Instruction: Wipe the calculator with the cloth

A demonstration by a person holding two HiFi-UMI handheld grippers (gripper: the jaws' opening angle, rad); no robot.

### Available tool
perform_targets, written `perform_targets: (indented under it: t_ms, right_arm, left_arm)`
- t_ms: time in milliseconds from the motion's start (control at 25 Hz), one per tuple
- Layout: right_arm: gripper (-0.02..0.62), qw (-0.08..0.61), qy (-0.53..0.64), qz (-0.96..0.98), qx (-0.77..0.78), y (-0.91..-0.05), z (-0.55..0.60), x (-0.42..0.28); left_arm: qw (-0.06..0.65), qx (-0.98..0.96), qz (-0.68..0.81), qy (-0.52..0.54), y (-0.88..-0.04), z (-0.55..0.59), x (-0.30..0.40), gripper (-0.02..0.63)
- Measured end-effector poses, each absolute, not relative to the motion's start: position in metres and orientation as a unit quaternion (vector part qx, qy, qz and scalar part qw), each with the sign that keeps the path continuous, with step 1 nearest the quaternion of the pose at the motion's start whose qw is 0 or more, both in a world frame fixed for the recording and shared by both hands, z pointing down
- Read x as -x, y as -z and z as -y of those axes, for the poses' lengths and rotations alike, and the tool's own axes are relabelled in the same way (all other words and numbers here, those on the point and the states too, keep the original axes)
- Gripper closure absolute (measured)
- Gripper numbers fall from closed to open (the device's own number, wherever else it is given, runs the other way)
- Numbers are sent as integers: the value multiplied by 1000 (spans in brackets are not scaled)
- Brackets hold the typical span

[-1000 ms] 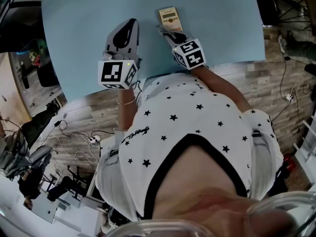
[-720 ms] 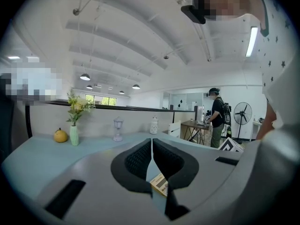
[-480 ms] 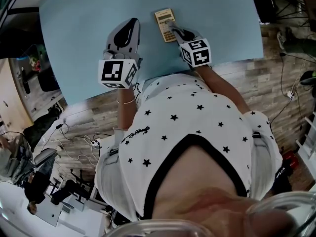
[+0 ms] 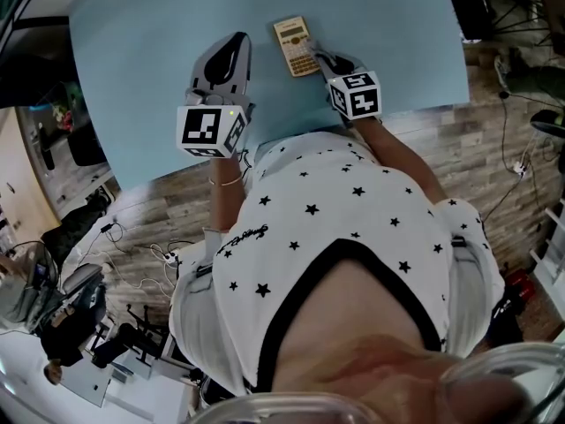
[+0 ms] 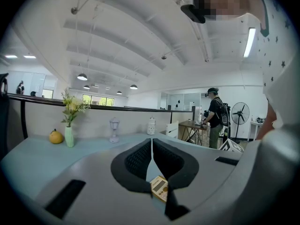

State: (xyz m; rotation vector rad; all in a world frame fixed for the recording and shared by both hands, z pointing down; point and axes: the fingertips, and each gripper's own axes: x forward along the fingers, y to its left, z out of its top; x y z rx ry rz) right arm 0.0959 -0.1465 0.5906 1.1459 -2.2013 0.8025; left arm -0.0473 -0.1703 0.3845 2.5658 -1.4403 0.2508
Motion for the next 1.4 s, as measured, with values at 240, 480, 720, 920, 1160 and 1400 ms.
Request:
perform_targets:
  t_ms: [240, 480, 720, 920, 1160, 1400]
  right_arm:
    - [551, 264, -298, 813, -424, -589, 148, -96]
    - [551, 264, -296, 813, -427, -588, 150, -95]
    - [551, 209, -273, 829, -440, -549, 179, -93]
    - [551, 138, -204, 861, -444, -476, 213, -85]
    - [549, 78, -141, 894, -418, -408, 224, -64]
    - [549, 33, -135, 907, -397, -376, 218, -57]
  left_arm:
    - [95, -864, 488, -84, -382, 170, 49, 571]
    - [94, -863, 490, -82, -382, 170, 52, 571]
    - [92, -857, 500, -81, -381, 168, 58, 571]
    - [87, -856, 503, -79, -376, 166, 57, 571]
    - [70, -854, 512, -67, -363, 164, 57, 571]
    - [70, -852, 514, -68, -362, 163, 56, 571]
